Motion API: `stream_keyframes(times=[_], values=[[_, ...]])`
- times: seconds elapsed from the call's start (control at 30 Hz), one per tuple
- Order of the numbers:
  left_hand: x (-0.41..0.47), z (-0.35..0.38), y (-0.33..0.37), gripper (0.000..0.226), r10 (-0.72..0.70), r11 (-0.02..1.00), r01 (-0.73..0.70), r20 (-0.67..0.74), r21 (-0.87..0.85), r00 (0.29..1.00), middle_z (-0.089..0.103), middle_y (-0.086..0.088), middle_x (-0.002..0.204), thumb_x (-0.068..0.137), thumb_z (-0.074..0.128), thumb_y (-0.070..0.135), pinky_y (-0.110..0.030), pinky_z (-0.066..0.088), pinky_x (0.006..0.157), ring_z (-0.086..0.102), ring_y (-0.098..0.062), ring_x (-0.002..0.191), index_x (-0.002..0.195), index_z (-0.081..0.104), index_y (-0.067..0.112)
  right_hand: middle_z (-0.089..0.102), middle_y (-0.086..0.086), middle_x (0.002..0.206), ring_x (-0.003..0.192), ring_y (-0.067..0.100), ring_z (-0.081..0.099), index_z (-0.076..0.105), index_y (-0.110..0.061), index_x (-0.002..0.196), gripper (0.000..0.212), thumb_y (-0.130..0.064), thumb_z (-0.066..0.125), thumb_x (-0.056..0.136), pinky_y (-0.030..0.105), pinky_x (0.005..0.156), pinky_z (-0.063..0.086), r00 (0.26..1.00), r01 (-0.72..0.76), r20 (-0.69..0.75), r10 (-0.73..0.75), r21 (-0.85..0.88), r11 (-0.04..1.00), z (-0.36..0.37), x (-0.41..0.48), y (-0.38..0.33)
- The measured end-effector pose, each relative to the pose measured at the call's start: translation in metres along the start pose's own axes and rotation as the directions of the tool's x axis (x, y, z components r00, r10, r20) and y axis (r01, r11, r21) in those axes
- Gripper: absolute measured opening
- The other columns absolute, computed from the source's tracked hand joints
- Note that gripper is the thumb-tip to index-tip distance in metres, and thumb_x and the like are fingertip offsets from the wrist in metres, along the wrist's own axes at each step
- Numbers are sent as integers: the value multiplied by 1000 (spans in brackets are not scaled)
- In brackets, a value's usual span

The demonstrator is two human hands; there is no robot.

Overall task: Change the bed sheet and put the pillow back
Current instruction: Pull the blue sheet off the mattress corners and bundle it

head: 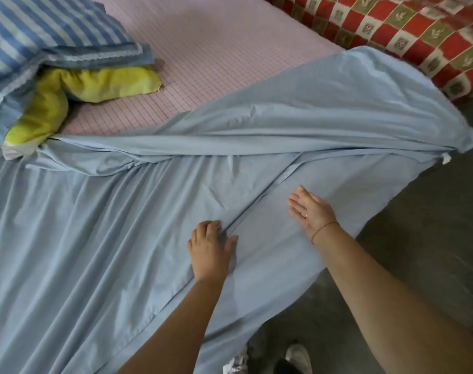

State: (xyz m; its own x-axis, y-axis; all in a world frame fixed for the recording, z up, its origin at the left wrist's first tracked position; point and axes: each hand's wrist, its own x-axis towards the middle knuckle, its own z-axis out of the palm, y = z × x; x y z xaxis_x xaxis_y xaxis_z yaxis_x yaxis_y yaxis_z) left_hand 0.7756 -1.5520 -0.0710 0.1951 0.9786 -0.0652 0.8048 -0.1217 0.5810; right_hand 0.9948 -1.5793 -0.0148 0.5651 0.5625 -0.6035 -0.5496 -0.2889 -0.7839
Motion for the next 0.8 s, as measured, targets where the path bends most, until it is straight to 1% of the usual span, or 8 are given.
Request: stream_keyframes(times=[0.07, 0.13, 0.2, 0.27, 0.33, 0.4, 0.6, 0.8], values=[[-4, 0, 12, 40, -91, 988, 74, -119, -137, 989, 60, -8, 111, 78, 78, 31, -38, 42, 89, 56, -26, 101, 110, 66, 11, 61, 6, 96, 87, 14, 62, 54, -6, 114, 25, -25, 55, 97, 25, 83, 49, 1000, -11, 16, 11, 1, 1000, 0, 12, 1], [-13, 2, 29, 28, -359, 862, 307, -58, -404, 932, 62, -3, 105, 83, 74, 31, -32, 47, 85, 58, -13, 89, 104, 65, 14, 62, 6, 97, 87, 13, 62, 54, -6, 117, 28, -26, 56, 97, 27, 84, 49, 999, -31, 30, 31, -2, 1000, 1, 23, 3], [-22, 7, 46, 24, -628, 553, 591, 172, -587, 759, 66, -1, 87, 87, 69, 36, -31, 49, 75, 58, -11, 73, 93, 66, 12, 62, 5, 98, 91, 13, 62, 53, -7, 122, 32, -27, 56, 97, 27, 85, 50, 996, -64, 62, 63, 11, 998, 3, 30, 4], [-23, 12, 60, 29, -734, 165, 695, 384, -700, 560, 64, -3, 71, 89, 67, 36, -31, 51, 66, 58, -16, 66, 79, 66, 9, 62, 6, 104, 98, 17, 61, 52, -6, 127, 37, -27, 55, 97, 29, 89, 50, 991, -90, 102, 90, -3, 996, 5, 36, 5], [-18, 13, 72, 24, -700, -190, 618, 547, -762, 459, 64, -6, 74, 91, 66, 29, -26, 55, 63, 62, -18, 69, 79, 64, 8, 59, 9, 114, 106, 20, 58, 51, -7, 127, 37, -28, 55, 97, 31, 93, 47, 983, -123, 134, 123, -14, 992, 4, 41, 7], [-9, 13, 79, 23, -631, -394, 508, 627, -766, 456, 63, -9, 80, 93, 64, 25, -23, 57, 62, 63, -20, 74, 89, 62, 3, 56, 11, 119, 108, 21, 57, 51, -8, 127, 36, -28, 54, 97, 32, 93, 45, 974, -157, 167, 156, -6, 988, 3, 47, 7], [13, 32, 74, 20, -559, -549, 331, 632, -768, 537, 63, -4, 100, 97, 57, 22, -29, 47, 93, 56, -20, 111, 103, 59, 3, 52, 14, 134, 128, 26, 49, 45, -7, 137, 46, -31, 52, 98, 33, 98, 43, 945, -233, 237, 227, -2, 972, 2, 71, 8], [15, 35, 70, 11, -542, -629, 176, 589, -757, 599, 60, -2, 92, 96, 52, 8, -31, 45, 96, 60, -17, 92, 88, 60, 8, 44, 16, 146, 135, 28, 43, 43, -6, 139, 45, -27, 48, 100, 35, 101, 39, 934, -282, 239, 265, 37, 959, 12, 85, 5]])
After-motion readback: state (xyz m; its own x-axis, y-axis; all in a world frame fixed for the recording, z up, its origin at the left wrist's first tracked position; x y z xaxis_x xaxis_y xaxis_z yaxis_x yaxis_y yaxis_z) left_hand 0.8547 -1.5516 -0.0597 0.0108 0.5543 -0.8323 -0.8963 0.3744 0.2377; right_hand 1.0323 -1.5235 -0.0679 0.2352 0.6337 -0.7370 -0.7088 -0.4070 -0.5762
